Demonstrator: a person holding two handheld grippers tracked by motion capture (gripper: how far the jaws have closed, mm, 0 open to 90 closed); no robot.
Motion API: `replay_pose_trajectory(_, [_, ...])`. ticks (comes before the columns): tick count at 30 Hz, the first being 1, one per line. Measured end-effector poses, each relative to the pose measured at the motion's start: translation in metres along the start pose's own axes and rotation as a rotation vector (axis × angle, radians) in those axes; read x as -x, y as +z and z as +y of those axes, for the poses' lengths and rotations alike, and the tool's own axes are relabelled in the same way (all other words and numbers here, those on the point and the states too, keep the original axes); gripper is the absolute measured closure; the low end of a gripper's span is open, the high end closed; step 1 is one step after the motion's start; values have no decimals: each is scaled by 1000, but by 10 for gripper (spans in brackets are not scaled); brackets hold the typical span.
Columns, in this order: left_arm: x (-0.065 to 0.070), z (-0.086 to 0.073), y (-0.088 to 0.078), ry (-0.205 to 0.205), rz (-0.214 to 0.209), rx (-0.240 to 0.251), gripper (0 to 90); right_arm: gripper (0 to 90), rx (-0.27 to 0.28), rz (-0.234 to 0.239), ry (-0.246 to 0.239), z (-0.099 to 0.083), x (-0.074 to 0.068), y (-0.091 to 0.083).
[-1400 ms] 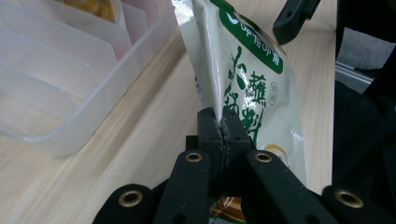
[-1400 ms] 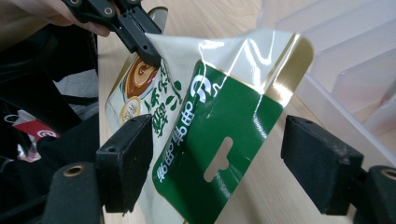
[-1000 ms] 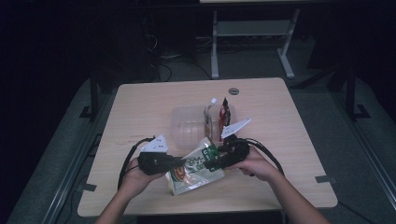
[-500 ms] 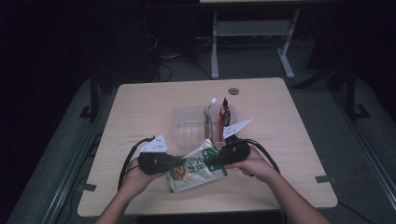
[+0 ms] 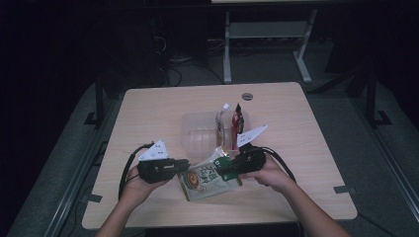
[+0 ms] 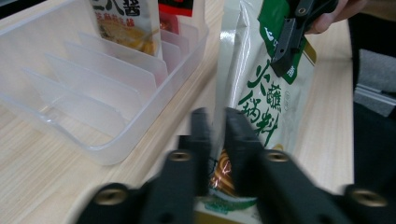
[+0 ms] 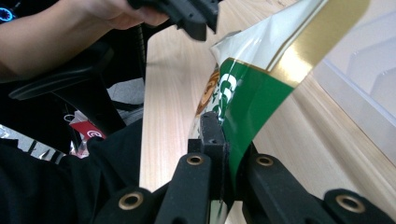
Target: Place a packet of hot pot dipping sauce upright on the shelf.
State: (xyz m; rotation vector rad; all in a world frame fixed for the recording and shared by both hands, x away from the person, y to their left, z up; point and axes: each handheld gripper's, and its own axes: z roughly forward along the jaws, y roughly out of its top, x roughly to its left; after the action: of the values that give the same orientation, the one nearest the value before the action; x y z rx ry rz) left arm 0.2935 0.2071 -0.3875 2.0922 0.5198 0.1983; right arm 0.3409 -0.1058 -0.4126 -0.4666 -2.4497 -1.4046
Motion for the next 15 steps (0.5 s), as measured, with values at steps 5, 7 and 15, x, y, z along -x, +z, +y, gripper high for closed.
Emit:
replay_pose_trajectory(5, [4,1,5,8,-11,-41,897,898,1,19,0,2,-4,-1])
replay_pose_trajectory(7, [6,3,7,21,0,-42,897,899,5,26,-9,4,-5,-1])
replay_pose_trajectory(15, [8,7,12,29,-11,-33,897,900,30,46,-12,6,-9,-5])
